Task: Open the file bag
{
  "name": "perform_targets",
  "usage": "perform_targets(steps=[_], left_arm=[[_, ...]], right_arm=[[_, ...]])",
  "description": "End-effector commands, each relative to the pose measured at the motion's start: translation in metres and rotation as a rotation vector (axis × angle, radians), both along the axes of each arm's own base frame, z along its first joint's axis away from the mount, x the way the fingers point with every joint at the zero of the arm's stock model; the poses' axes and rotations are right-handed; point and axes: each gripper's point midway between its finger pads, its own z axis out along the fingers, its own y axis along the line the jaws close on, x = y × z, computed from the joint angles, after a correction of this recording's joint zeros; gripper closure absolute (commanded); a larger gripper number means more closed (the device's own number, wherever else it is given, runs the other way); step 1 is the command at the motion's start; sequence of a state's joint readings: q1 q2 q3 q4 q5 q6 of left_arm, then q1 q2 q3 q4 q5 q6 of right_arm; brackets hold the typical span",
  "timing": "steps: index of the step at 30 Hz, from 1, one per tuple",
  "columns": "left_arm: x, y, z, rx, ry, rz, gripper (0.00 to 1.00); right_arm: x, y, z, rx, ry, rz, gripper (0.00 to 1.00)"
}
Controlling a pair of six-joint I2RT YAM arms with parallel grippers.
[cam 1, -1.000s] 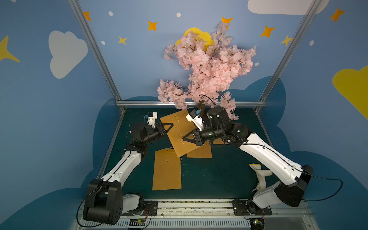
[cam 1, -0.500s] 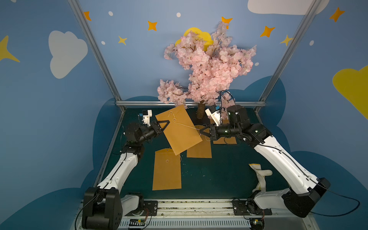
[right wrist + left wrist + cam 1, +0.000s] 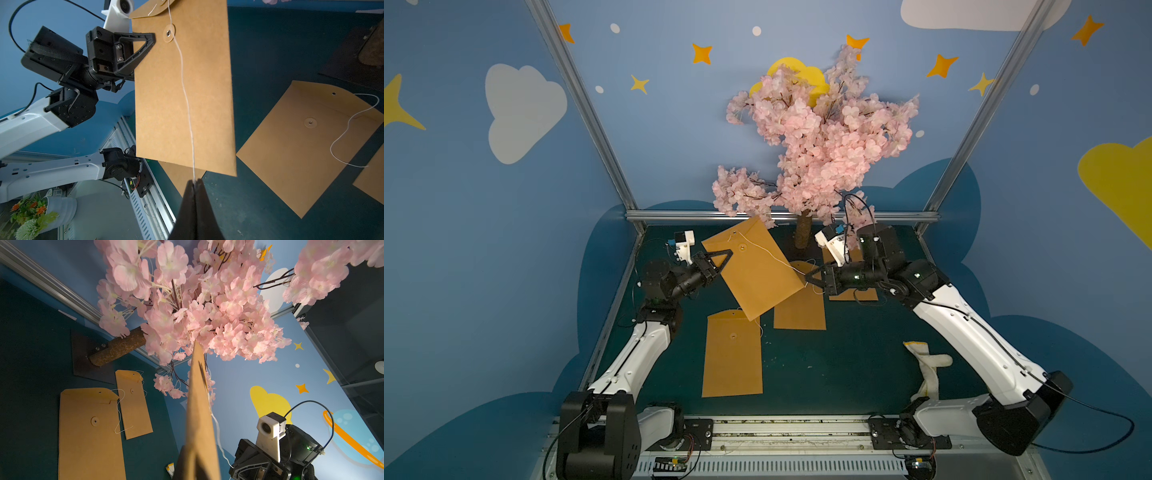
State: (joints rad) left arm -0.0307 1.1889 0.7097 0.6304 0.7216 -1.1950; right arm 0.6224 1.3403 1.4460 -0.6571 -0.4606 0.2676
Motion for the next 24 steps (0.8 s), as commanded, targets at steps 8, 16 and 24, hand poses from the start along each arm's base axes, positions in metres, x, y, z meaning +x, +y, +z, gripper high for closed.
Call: perform_targets(steps=[8, 16, 24], left_arm=[[-0.027, -0.017, 0.001, 0.077, -0.056, -0.154, 0.97], [-0.054, -0.043, -0.014, 0.174, -0.070, -0.288, 0.98], [-0.072, -0.065, -0.008, 0.197, -0.118, -0.360, 0.98]], right_arm=[[0.013, -0.007, 0.013, -0.005, -0.044, -0.022, 1.00], [0.016, -0.015, 0.009, -0.038, -0.051, -0.044, 0.72], [0.023, -0.015, 0.003, -0.018, -0.042, -0.053, 0.57]])
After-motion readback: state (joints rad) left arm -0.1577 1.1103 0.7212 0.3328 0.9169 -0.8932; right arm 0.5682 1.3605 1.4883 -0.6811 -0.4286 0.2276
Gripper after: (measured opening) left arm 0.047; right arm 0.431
